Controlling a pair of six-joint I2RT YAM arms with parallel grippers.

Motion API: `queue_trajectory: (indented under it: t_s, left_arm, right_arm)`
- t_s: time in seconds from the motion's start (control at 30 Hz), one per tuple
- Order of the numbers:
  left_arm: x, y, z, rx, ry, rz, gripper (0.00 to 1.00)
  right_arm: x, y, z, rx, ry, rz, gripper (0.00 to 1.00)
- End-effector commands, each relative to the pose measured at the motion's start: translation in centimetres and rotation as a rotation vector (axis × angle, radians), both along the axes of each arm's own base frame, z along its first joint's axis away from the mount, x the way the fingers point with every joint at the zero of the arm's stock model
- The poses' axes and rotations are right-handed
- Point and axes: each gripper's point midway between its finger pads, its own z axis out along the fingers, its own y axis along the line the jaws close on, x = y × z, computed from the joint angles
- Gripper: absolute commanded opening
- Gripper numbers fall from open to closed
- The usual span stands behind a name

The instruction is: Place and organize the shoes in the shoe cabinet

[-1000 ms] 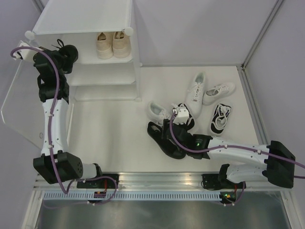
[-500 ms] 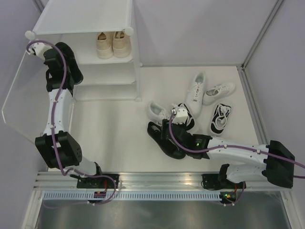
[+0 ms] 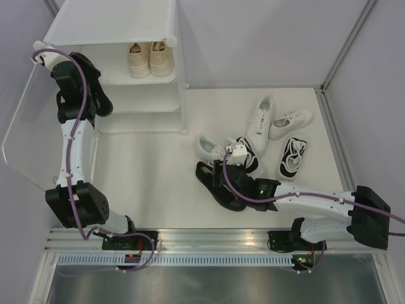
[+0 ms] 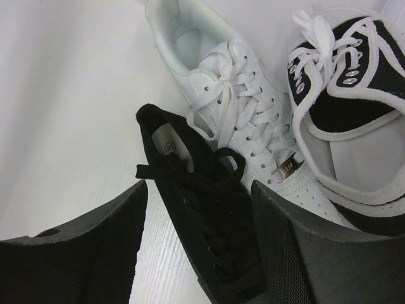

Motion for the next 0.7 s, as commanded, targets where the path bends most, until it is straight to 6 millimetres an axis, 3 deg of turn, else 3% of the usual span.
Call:
queue_trajectory:
  t_s: [0.0, 0.1, 0.27, 0.47, 0.53, 0.67]
  left_arm:
    - [-1.5, -0.5, 3.7, 0.072, -0.043, -0.023, 0.63]
    - [-1.2, -0.5, 2.8, 0.072, -0.007, -0.029, 0.67]
    - [-1.0, 0.1, -0.3, 0.049, 0.098, -0.005, 0.70]
    - [-4.9, -0.3, 0.9, 0.040, 0.098, 0.022, 0.82]
    - [-4.9, -0.1, 1.1, 0.075, 0.110, 0.026, 0.84]
    - [-3.4, -0.3, -0.4, 0.040, 0.168, -0.001, 0.84]
  right_arm:
    - [-0.1, 0.6, -0.3, 0.006, 0.003, 0.023, 0.71]
    - [-0.1, 0.6, -0.5, 0.001, 0.006, 0.025, 0.71]
    - [-0.3, 0.6, -0.4, 0.000, 0.008, 0.033, 0.71]
    - [-0.2, 0.1, -0.7, -0.013, 0.003, 0.027, 0.71]
    - [-0.3, 0.3, -0.8, -0.012, 0.005, 0.033, 0.71]
    - [-0.6, 0.8, -1.0, -0.012, 0.019, 0.057, 0.71]
